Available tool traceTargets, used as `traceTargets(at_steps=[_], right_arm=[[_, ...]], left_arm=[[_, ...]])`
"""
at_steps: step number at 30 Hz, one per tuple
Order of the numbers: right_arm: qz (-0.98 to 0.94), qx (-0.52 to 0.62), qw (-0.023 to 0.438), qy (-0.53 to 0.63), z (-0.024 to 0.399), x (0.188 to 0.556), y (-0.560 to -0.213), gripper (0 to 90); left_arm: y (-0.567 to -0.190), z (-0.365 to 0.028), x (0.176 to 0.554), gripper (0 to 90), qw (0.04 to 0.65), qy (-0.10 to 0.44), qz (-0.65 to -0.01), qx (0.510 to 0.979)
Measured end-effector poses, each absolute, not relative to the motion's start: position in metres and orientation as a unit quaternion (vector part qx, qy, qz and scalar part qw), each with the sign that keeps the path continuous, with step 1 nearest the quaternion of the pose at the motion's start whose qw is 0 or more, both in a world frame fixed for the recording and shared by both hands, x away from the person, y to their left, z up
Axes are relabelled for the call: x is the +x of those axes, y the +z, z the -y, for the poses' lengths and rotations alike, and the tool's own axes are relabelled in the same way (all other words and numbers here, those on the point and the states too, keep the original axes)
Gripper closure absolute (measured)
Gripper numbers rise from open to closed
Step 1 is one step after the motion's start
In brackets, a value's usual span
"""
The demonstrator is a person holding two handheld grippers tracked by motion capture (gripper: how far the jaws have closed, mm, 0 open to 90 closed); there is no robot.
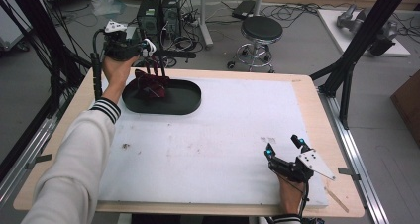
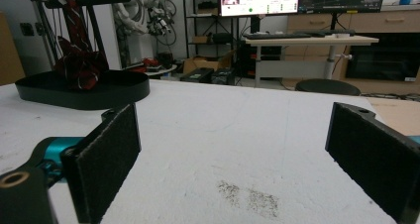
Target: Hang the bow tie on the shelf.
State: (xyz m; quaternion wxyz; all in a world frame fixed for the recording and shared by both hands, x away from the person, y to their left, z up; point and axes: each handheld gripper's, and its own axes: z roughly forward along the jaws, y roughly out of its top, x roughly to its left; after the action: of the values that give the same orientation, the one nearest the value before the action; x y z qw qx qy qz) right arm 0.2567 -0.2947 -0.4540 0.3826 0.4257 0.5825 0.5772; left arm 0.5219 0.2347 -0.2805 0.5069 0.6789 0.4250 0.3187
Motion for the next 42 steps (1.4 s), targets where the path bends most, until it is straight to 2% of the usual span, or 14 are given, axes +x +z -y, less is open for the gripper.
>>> traceTargets(at_steps=[1,2,3,5,10,12,17,21,22,23,26,29,36,42], right_arm=[[-0.582,0.427,0.382,0.578,0.295,0.257,-0.454,5.9],[-0.582,0.427,0.382,0.578,0.295,0.257,-0.454,5.9],[-0.582,0.426,0.382,0.578,0.295,0.257,-0.454,5.9],[-0.582,0.427,0.379,0.578,0.295,0.256,-0.454,5.8],[-0.582,0.427,0.381,0.577,0.295,0.257,-0.454,5.9],[-0.581,0.429,0.376,0.580,0.296,0.257,-0.454,5.9],[-0.585,0.426,0.376,0.579,0.295,0.257,-0.454,5.9],[-0.588,0.420,0.379,0.578,0.295,0.257,-0.454,5.8],[-0.588,0.419,0.381,0.577,0.295,0.257,-0.454,5.8],[-0.588,0.419,0.381,0.577,0.295,0.257,-0.454,5.8],[-0.588,0.419,0.380,0.578,0.295,0.257,-0.454,5.8],[-0.588,0.420,0.381,0.578,0.295,0.257,-0.454,5.8],[-0.588,0.422,0.382,0.574,0.294,0.257,-0.454,5.8],[-0.590,0.423,0.383,0.572,0.293,0.256,-0.454,5.9]], left_arm=[[-0.281,-0.235,0.521,50.0,0.508,0.318,-0.423,0.679],[-0.281,-0.235,0.520,50.0,0.508,0.319,-0.422,0.680],[-0.282,-0.237,0.519,38.4,0.509,0.316,-0.424,0.679],[-0.282,-0.238,0.519,37.6,0.507,0.315,-0.425,0.680],[-0.282,-0.245,0.519,26.5,0.510,0.308,-0.426,0.681],[-0.280,-0.248,0.515,16.1,0.525,0.302,-0.417,0.677],[-0.280,-0.262,0.480,14.7,0.567,0.292,-0.378,0.671],[-0.296,-0.277,0.428,14.7,0.592,0.290,-0.348,0.666],[-0.308,-0.283,0.397,14.7,0.613,0.283,-0.332,0.658],[-0.308,-0.283,0.397,14.7,0.613,0.283,-0.332,0.658],[-0.334,-0.289,0.351,14.7,0.631,0.296,-0.316,0.643],[-0.377,-0.294,0.305,14.7,0.634,0.314,-0.294,0.642],[-0.438,-0.305,0.277,14.4,0.636,0.308,-0.314,0.634],[-0.452,-0.300,0.275,14.4,0.641,0.319,-0.314,0.624]])
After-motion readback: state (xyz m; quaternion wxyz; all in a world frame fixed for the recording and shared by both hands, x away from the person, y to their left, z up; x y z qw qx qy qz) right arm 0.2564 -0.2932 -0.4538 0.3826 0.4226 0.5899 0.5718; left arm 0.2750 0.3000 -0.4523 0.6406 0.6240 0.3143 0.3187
